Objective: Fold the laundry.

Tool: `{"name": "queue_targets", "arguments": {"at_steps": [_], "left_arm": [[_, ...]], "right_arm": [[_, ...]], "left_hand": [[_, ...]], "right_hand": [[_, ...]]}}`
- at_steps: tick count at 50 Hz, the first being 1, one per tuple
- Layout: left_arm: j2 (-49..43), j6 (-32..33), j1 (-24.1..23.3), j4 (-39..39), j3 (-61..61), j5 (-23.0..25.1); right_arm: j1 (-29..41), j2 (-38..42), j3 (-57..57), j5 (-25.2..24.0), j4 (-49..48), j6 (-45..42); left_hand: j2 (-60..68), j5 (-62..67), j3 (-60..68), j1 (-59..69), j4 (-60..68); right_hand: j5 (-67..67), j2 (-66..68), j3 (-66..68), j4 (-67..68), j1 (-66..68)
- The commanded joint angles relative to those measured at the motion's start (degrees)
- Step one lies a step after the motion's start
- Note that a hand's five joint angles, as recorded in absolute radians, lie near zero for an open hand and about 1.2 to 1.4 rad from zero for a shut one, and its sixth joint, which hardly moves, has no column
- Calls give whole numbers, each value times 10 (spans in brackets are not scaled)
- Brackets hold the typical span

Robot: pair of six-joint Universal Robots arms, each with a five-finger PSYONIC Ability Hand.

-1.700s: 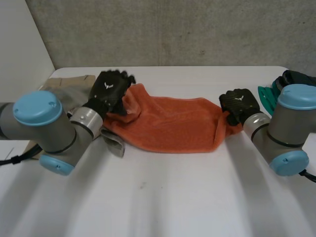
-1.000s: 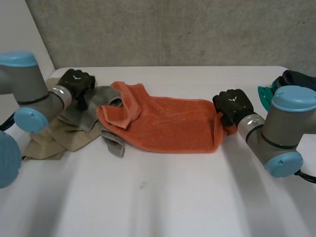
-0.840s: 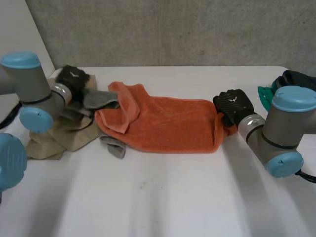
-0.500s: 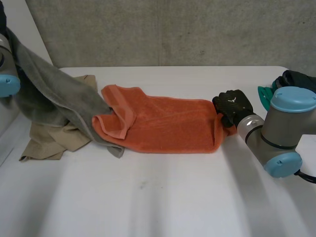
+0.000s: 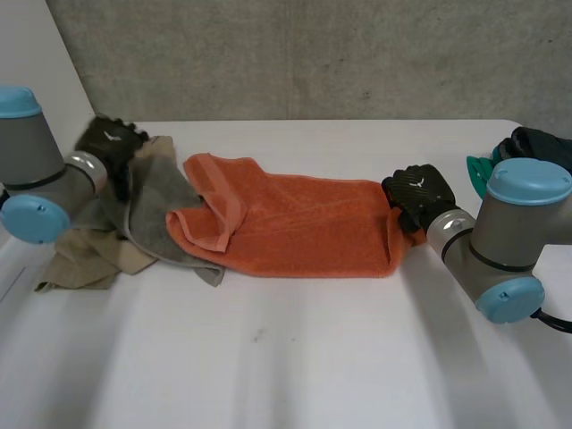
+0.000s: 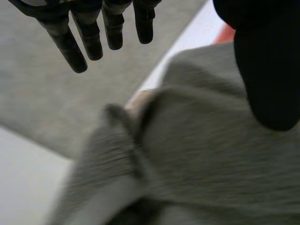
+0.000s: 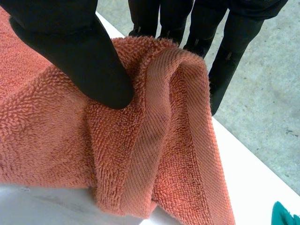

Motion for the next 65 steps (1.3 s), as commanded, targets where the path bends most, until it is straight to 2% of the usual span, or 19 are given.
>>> {"name": "queue_targets", "arguments": {"at_steps": [1,4,6,8,10,13,18,22,24,34,38,39,44,48,52,53,57,64,65], "left_arm": [[-53,13,-11,-12,29,17],[-86,34,-9,-18,65,-10],[-99,43,-9,-22,82,-24],[-112,51,-8,-32,104,-46],[-114,52,-8,-32,115,-58],[-105,43,-2,-21,130,-100],[-79,16,18,70,155,-214],[-66,14,28,129,166,-259],[-61,15,28,139,166,-256],[-84,39,23,142,159,-188],[-78,42,14,135,130,-166],[-72,40,13,133,121,-165],[2,27,-3,106,46,-155],[85,9,-25,81,-43,-111],[153,7,-50,61,-137,-33],[173,14,-58,56,-172,1],[204,46,-69,53,-242,74],[193,116,-78,59,-294,171],[177,135,-77,59,-292,189]], "right_arm": [[1,3,-1,0,1,-4],[0,4,-1,0,0,-7],[-1,3,-1,0,0,-8],[-3,3,-1,-1,0,-10],[-3,3,-1,-1,0,-10],[-3,3,-1,-1,0,-11],[-3,3,-1,-1,0,-11],[-2,3,-1,0,0,-12],[-1,3,-1,1,0,-12],[4,1,2,0,1,-12],[5,-4,2,0,5,-12],[5,-5,2,0,5,-12],[6,-20,3,3,11,-13],[7,-41,2,3,22,-13],[7,-58,-4,4,40,-15],[5,-63,-7,4,51,-17],[0,-73,-16,1,79,-22],[-11,-72,-31,-1,109,-30],[-14,-71,-33,-2,111,-33]], "left_hand": [[-16,-28,-19,-8,-13],[6,-6,3,14,9],[113,102,111,121,116],[457,445,454,465,460],[683,672,680,691,686],[684,672,681,692,687],[684,672,681,692,687],[684,672,681,692,687],[684,672,681,692,687],[684,672,681,692,687],[7,-5,4,15,9],[-16,-28,-19,-8,-13],[-16,-28,-19,-8,-13],[-16,-28,-19,-8,-13],[-16,-28,-19,-8,-13],[-16,-28,-19,-8,-13],[24,13,22,33,27],[139,127,136,147,142],[191,179,188,199,193]], "right_hand": [[131,123,120,114,144],[131,123,120,114,144],[131,123,120,114,144],[131,123,120,114,144],[131,123,120,114,144],[131,123,120,114,144],[131,123,120,114,144],[131,123,120,114,144],[131,123,120,114,144],[131,123,120,114,144],[131,123,120,114,144],[131,123,120,114,144],[131,123,120,114,144],[131,123,120,114,144],[131,123,120,114,144],[131,123,120,114,144],[131,123,120,114,144],[131,123,120,114,144],[131,123,120,114,144]]}}
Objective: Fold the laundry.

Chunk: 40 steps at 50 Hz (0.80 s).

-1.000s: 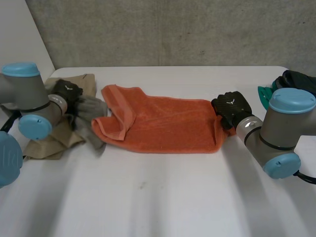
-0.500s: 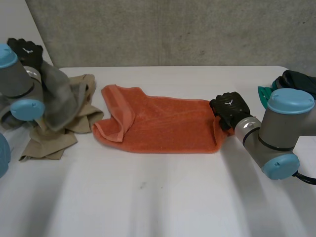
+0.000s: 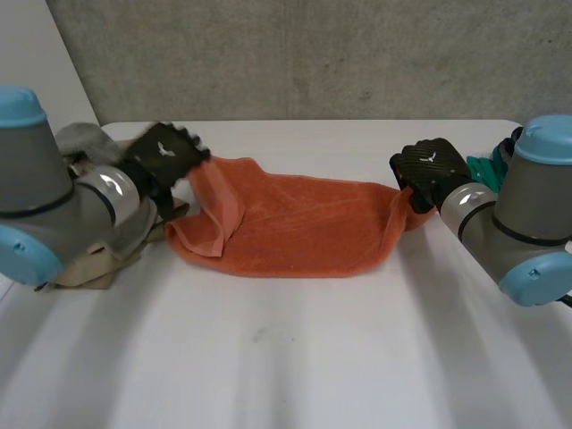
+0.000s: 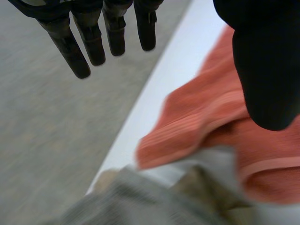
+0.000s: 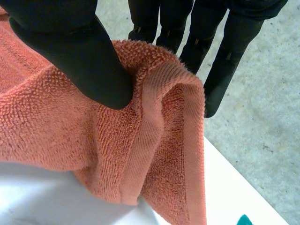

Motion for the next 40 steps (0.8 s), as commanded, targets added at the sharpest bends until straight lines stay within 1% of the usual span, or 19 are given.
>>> {"name": "queue_targets", "arguments": {"at_steps": [1,3,7,8,14,17,20,22,24,26,28,30,31,34,35,36,38,39,40], "left_arm": [[-37,80,-6,5,-30,97],[-61,97,-6,5,-19,114],[-102,115,-13,0,12,134],[-110,117,-14,0,19,135],[-154,136,-20,-7,58,132],[-167,151,-21,-21,73,131],[-177,164,-25,-37,84,134],[-184,170,-28,-42,88,136],[-191,184,-32,-52,94,135],[-191,197,-34,-60,99,133],[-184,215,-35,-73,106,122],[-168,215,-35,-80,109,106],[-149,206,-34,-87,111,83],[-115,168,-33,-87,108,51],[-90,131,-32,-87,102,34],[-76,108,-31,-87,98,26],[-45,65,-29,-87,89,16],[-15,30,-26,-87,77,8],[-2,13,-25,-87,71,4]], "right_arm": [[-14,3,-13,-4,25,-11],[-15,6,-13,-7,26,-16],[-17,12,-11,-11,26,-24],[-17,12,-11,-12,26,-26],[-22,16,-10,-15,27,-32],[-26,17,-11,-16,26,-32],[-30,17,-12,-18,28,-29],[-31,16,-11,-20,28,-29],[-34,14,-9,-23,30,-28],[-35,12,-8,-24,34,-27],[-37,7,-8,-29,43,-27],[-40,1,-8,-31,54,-26],[-44,-10,-8,-35,65,-26],[-53,-28,-17,-32,79,-20],[-59,-34,-35,-27,93,-10],[-62,-35,-43,-24,103,-5],[-65,-29,-69,-13,128,2],[-66,-20,-99,-2,149,7],[-66,-12,-116,2,156,9]], "left_hand": [[156,158,159,154,158],[198,200,201,195,200],[296,298,299,293,298],[303,305,306,300,304],[281,283,284,278,283],[261,263,264,258,263],[269,271,272,266,271],[308,310,310,305,309],[427,429,430,424,428],[633,635,636,630,635],[634,636,637,631,636],[634,636,637,631,636],[634,636,637,631,636],[634,636,637,631,636],[634,636,637,631,636],[634,636,637,631,636],[634,636,637,631,636],[634,636,637,631,636],[634,636,637,631,636]], "right_hand": [[131,123,119,114,144],[131,123,119,114,144],[131,123,119,114,144],[131,123,119,114,144],[131,123,119,114,144],[131,123,119,114,144],[131,123,119,114,144],[131,123,119,114,144],[131,123,119,114,144],[131,123,119,114,144],[131,123,119,114,144],[131,123,119,114,144],[131,123,119,114,144],[131,123,119,114,144],[131,123,119,114,144],[131,123,119,114,144],[131,123,119,114,144],[131,123,119,114,144],[131,123,119,114,144]]}}
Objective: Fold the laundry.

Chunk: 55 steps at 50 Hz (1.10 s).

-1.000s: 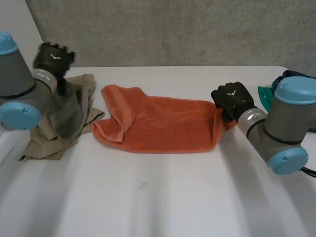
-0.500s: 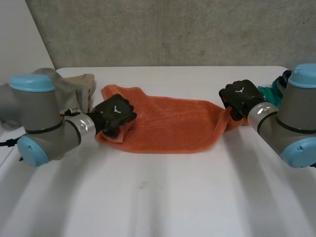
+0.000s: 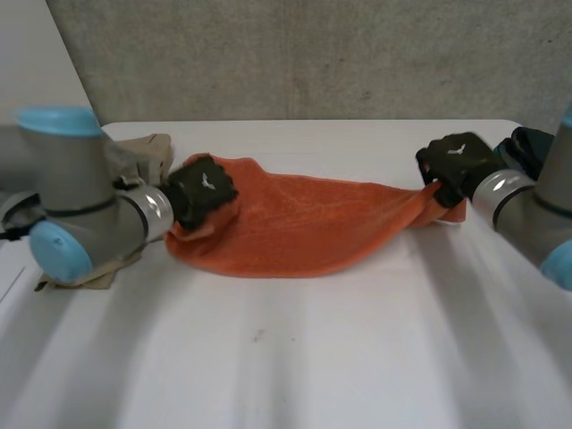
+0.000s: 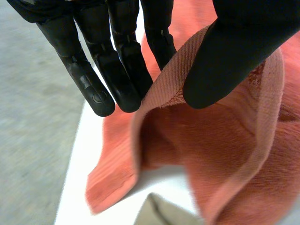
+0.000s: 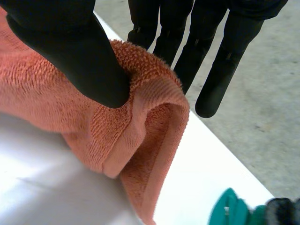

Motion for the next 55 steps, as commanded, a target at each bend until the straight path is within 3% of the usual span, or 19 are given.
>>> {"name": "queue_targets", "arguments": {"at_steps": [1,8,13,18,20,21,25,29,34,42,46,52,55], "left_arm": [[122,-159,9,1,-40,-54],[170,-245,14,10,-88,-91],[168,-282,21,23,-97,-159],[149,-300,22,26,-94,-189],[146,-304,22,25,-92,-190],[145,-308,23,25,-90,-190],[154,-325,25,24,-82,-193],[177,-350,28,18,-76,-194],[212,-378,27,9,-62,-193],[244,-412,17,-6,-18,-195],[258,-441,6,-35,13,-197],[279,-489,-21,-86,76,-203],[284,-503,-35,-114,109,-208]], "right_arm": [[-13,21,-108,36,77,25],[3,183,-315,106,97,23],[29,307,-464,163,80,16],[51,386,-503,150,-34,3],[58,407,-498,148,-81,-9],[62,424,-490,148,-128,-25],[64,446,-484,161,-240,-78],[56,409,-474,210,-283,-78],[45,312,-420,218,-219,1],[-2,164,-278,57,-32,95],[-29,117,-218,26,42,92],[-50,79,-142,-7,140,70],[-54,78,-113,-24,175,48]], "left_hand": [[116,133,122,130,114],[116,133,122,130,114],[116,133,122,130,114],[116,133,122,130,114],[116,133,122,130,114],[116,133,122,130,114],[116,133,122,130,114],[116,133,122,130,114],[116,133,122,130,114],[116,133,122,130,114],[116,133,122,130,114],[116,133,122,130,114],[116,133,122,130,114]], "right_hand": [[131,123,119,114,144],[131,123,119,114,144],[131,123,119,114,144],[131,123,119,114,144],[-39,-46,-51,-55,-25],[-291,-299,-303,-307,-277],[-569,-577,-581,-586,-556],[-569,-577,-581,-586,-556],[-569,-577,-581,-586,-556],[-569,-577,-581,-586,-556],[-497,-505,-509,-514,-484],[-200,-208,-212,-216,-186],[-161,-169,-173,-177,-147]]}}
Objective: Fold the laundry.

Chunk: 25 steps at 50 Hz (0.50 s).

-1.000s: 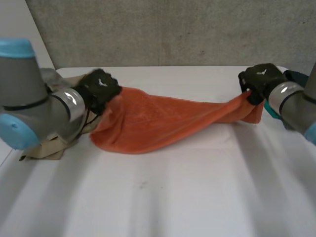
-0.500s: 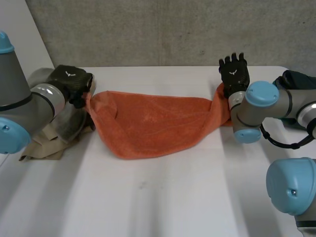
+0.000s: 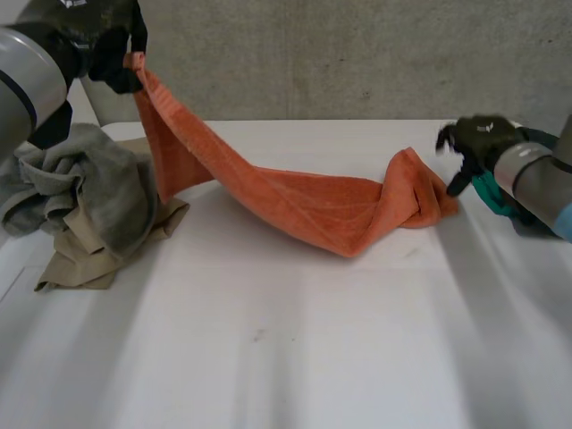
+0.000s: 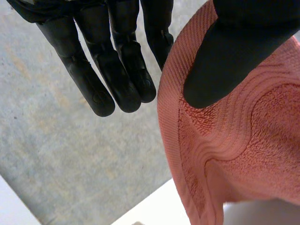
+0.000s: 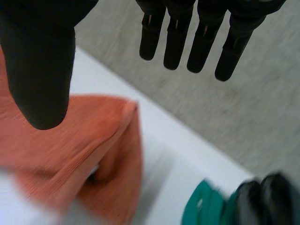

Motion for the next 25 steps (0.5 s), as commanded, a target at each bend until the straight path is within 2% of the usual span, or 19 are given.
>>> {"name": "queue_targets", "arguments": {"at_steps": [1,11,15,17,25], "left_arm": [[16,-46,-35,-66,80,-12],[31,-64,-76,-105,163,-26],[35,-64,-93,-106,192,-41],[37,-63,-100,-108,205,-52],[48,-61,-107,-116,227,-63]], "right_arm": [[-18,-20,82,-41,105,-49],[-2,30,105,-56,80,-42],[12,55,102,-52,39,-26],[19,64,104,-42,3,-15],[47,67,126,-14,-79,24]], "left_hand": [[115,133,117,130,114],[115,133,117,130,114],[115,133,117,130,114],[115,133,117,130,114],[115,133,117,130,114]], "right_hand": [[231,234,234,235,231],[168,170,171,171,168],[139,141,142,143,139],[94,96,97,97,94],[66,69,70,70,67]]}}
